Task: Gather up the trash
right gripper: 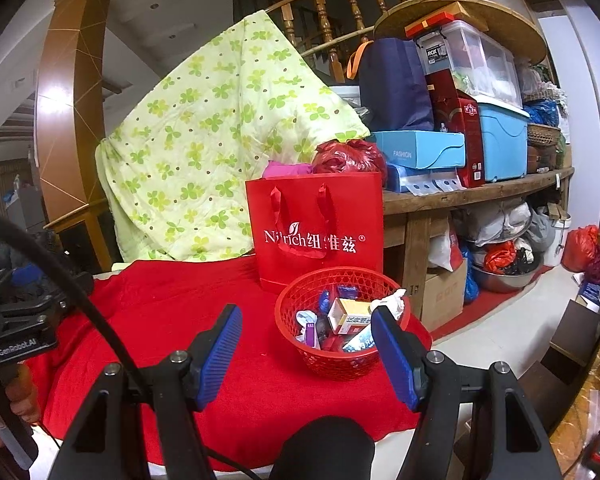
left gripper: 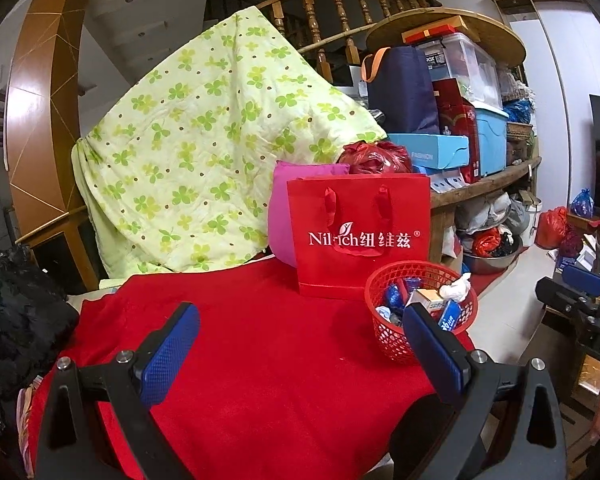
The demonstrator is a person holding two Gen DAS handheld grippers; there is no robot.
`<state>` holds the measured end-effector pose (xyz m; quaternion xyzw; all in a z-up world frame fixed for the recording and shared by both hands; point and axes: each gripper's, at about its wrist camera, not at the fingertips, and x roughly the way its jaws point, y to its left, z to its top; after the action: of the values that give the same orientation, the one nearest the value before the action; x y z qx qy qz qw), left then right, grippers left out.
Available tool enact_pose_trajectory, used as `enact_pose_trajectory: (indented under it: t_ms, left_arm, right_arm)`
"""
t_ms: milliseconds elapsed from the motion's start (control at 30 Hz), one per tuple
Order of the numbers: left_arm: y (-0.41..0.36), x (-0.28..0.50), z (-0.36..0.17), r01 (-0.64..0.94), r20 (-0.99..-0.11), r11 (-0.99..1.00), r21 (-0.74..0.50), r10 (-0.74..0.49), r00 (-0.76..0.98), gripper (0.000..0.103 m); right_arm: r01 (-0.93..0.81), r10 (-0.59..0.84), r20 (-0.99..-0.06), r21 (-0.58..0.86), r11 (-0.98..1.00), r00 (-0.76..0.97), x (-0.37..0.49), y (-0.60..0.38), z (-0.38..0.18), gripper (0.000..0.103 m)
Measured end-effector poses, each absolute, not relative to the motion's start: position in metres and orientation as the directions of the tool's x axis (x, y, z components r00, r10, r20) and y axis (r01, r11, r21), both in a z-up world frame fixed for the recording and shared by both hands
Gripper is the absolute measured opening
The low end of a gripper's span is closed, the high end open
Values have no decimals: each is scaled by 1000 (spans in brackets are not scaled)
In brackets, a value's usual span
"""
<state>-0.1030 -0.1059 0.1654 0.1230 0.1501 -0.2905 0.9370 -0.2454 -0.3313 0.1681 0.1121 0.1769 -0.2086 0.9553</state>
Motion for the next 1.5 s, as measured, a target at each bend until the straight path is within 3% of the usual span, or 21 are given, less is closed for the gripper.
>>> enact_pose_trajectory:
  t_ms: [1500]
  left_arm:
    - [-108,-110,162,589,-369,790,167,-504,781,101]
  right_arm:
    - [453,-373,-393,134,881,841,-237,-335,174,73]
